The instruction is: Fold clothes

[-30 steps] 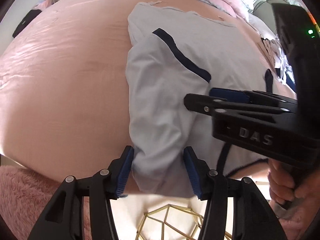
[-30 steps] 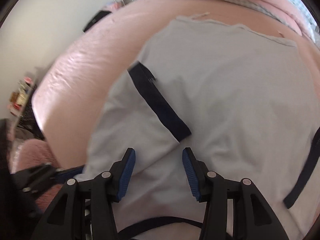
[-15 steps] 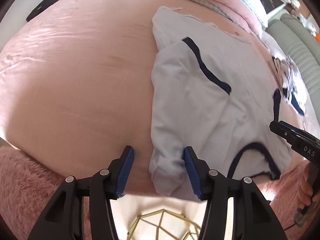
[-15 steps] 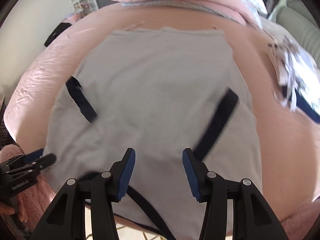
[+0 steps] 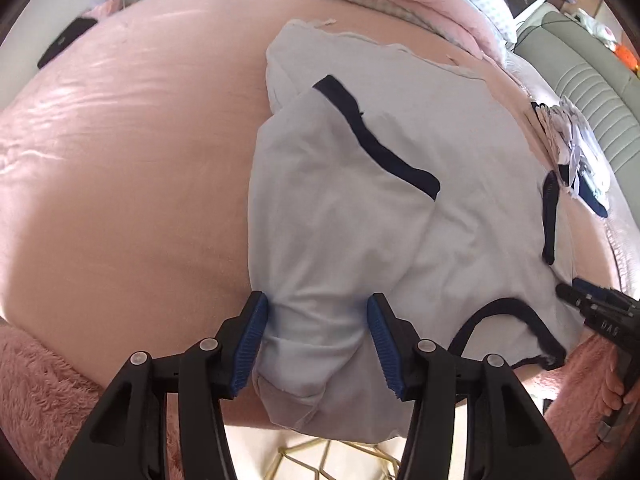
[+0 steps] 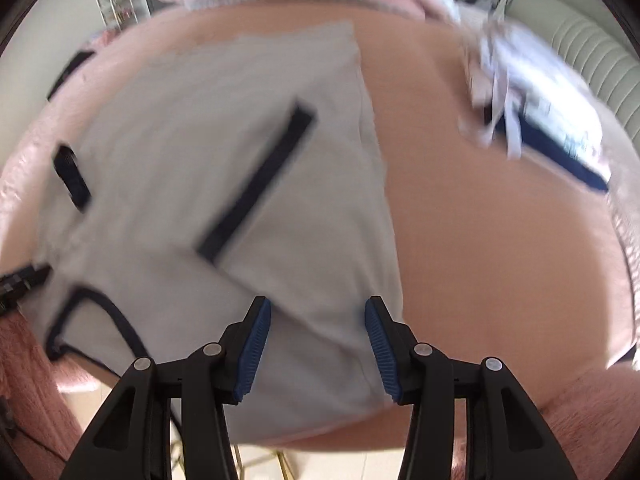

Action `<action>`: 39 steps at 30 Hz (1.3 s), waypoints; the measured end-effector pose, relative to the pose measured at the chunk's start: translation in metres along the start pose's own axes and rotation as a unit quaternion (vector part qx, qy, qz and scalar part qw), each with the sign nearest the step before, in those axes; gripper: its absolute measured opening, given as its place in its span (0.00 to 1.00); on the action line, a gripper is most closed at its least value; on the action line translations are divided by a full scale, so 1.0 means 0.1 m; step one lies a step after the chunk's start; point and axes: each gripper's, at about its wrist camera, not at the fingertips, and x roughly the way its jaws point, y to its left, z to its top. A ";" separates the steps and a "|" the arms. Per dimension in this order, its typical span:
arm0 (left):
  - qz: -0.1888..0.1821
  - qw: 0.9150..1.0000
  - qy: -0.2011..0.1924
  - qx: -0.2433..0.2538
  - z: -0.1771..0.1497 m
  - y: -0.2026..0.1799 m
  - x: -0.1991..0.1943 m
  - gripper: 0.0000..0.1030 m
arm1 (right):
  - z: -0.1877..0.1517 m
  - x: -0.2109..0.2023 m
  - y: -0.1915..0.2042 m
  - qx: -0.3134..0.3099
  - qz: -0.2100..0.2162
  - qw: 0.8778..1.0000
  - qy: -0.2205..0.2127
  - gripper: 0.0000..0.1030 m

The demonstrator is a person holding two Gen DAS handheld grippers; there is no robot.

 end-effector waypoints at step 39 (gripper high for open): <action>-0.171 0.952 -0.014 -0.255 -0.72 0.57 -0.59 0.47 | -0.53 -0.26 -0.34 0.183 0.200 0.962 -0.022 0.48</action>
